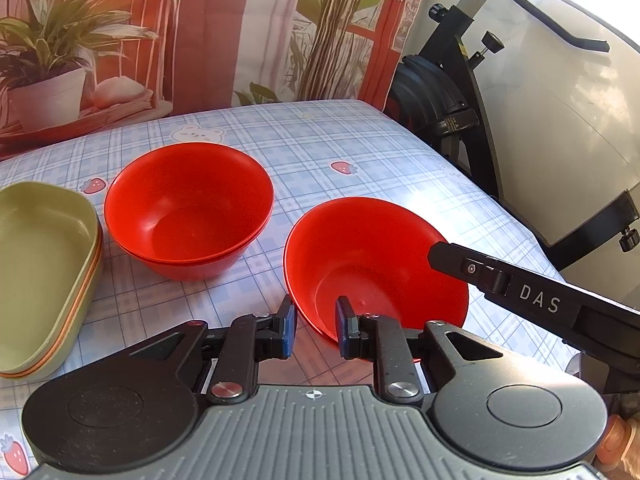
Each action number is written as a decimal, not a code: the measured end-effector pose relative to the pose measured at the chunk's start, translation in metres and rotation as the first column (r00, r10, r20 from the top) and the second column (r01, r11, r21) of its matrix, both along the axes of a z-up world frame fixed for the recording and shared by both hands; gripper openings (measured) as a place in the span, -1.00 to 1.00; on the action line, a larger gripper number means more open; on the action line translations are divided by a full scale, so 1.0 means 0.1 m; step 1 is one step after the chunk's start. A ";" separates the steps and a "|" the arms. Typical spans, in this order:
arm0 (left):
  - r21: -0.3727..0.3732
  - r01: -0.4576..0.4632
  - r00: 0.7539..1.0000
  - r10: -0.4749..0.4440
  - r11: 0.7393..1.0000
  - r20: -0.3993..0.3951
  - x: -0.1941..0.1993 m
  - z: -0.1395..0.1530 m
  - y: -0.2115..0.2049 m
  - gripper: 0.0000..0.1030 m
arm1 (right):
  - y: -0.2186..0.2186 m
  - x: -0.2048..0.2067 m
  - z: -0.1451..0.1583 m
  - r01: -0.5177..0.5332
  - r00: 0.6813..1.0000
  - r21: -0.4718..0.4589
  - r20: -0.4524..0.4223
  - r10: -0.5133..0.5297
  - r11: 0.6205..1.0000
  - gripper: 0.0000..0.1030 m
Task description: Organize plates and bowls
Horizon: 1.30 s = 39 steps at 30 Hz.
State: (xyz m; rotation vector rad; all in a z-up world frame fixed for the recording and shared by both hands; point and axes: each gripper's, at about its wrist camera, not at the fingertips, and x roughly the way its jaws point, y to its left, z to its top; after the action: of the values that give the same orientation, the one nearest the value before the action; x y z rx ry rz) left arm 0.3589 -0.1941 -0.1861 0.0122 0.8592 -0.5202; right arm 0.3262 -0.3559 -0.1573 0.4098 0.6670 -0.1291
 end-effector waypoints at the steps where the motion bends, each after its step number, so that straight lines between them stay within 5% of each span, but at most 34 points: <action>1: -0.001 -0.004 1.000 0.004 1.000 0.007 -0.01 0.02 0.01 -0.58 | 0.02 0.01 0.02 -0.003 1.000 -0.004 0.001 0.003 1.000 -0.85; 23: -0.061 -0.041 0.998 0.044 0.997 0.044 -0.07 0.28 0.24 -0.58 | 0.24 0.14 0.39 -0.051 0.997 -0.065 0.056 0.055 0.997 -0.84; 39: -0.096 -0.138 0.990 0.142 0.986 0.027 0.46 0.47 0.73 -0.58 | 0.57 0.92 0.26 -0.191 0.981 -0.011 0.042 0.191 0.982 -0.85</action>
State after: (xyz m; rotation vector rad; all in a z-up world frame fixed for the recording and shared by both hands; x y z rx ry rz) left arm 0.4046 -0.1215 -0.1390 -0.1245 0.7957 -0.4267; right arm 0.4179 -0.2985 -0.1310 0.3389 0.6600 0.0592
